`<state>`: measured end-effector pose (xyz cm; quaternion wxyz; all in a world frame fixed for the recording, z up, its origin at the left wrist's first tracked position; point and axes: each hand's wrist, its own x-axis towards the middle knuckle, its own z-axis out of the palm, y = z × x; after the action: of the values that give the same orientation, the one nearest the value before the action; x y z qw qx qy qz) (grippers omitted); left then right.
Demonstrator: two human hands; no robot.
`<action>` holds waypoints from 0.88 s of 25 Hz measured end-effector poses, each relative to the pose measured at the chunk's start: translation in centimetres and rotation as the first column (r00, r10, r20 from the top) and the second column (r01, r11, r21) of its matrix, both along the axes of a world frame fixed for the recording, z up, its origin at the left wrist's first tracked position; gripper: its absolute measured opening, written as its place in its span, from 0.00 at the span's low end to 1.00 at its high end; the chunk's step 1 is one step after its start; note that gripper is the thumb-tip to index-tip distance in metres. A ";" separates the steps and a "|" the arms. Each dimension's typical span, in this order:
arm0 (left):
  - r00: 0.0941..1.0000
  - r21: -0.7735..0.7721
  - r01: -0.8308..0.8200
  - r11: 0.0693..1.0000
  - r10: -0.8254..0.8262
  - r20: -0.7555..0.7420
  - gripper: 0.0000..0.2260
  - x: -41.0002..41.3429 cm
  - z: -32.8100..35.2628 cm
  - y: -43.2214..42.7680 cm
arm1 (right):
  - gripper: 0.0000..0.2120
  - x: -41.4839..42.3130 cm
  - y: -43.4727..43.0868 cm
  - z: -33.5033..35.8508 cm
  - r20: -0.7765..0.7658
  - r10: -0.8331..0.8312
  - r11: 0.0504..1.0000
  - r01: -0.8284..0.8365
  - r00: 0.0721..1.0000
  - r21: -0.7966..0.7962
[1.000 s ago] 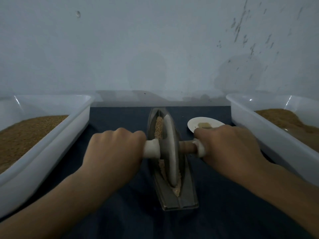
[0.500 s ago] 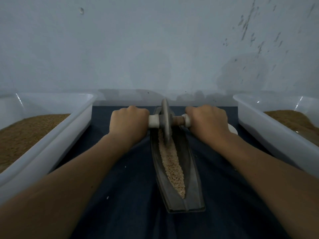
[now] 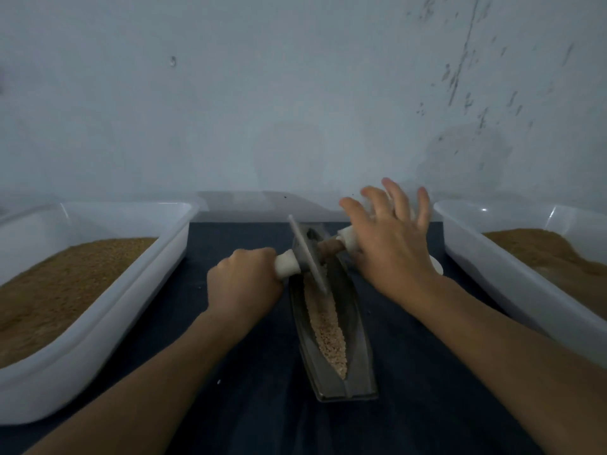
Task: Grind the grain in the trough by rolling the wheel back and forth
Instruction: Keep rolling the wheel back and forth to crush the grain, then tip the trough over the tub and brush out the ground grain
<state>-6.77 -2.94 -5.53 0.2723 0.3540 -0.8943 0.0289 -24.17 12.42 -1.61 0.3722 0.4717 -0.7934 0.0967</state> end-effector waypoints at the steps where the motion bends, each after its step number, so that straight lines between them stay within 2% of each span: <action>1: 0.998 0.098 -0.011 0.995 0.016 -0.054 0.07 0.6 -0.1 0.0 | 0.40 1.0 0.5 0.5 0.038 0.031 0.997 -0.028 0.999 -0.074; 3: 0.984 0.290 -0.024 0.957 0.073 -0.161 0.06 1.7 -0.2 -0.4 | 0.42 2.7 2.0 0.4 0.190 0.173 0.964 -0.127 0.966 -0.232; 4: 0.974 0.373 -0.020 0.927 0.103 -0.204 0.05 2.3 -0.2 -0.9 | 0.40 3.5 2.7 -0.1 0.336 0.257 0.943 -0.159 0.906 -0.294; 6: 0.957 0.483 0.005 0.876 0.137 -0.257 0.06 3.6 0.0 -1.9 | 0.35 4.7 3.3 -1.7 0.659 0.315 0.940 -0.128 0.683 -0.316; 8: 0.946 0.542 0.050 0.839 0.135 -0.296 0.07 5.1 0.1 -2.6 | 0.34 5.3 3.0 -3.0 0.837 0.263 0.964 -0.094 0.480 -0.249; 12: 0.932 0.709 0.189 0.679 0.103 -0.347 0.06 7.8 -0.7 -2.2 | 0.31 4.7 2.5 -3.2 0.944 0.206 0.978 -0.089 0.259 -0.188; 15: 0.934 0.748 0.219 0.626 0.087 -0.346 0.07 8.5 -1.2 -1.9 | 0.20 4.5 2.6 -3.6 0.981 0.171 0.982 -0.090 0.095 -0.163; 19: 0.968 0.658 0.107 0.746 0.071 -0.239 0.07 8.4 -0.9 -2.2 | 0.13 4.5 2.9 -3.8 0.990 0.117 0.978 -0.164 -0.074 -0.128; 22: 0.985 0.563 0.012 0.826 0.087 -0.150 0.10 8.4 -1.0 -2.3 | 0.13 4.3 3.0 -4.0 0.984 0.115 0.974 -0.177 -0.137 -0.139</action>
<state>1.61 -5.28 -6.54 0.2301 0.4370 -0.8296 -0.2602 -19.82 15.39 -5.57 -0.3678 0.3335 -0.7480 0.4404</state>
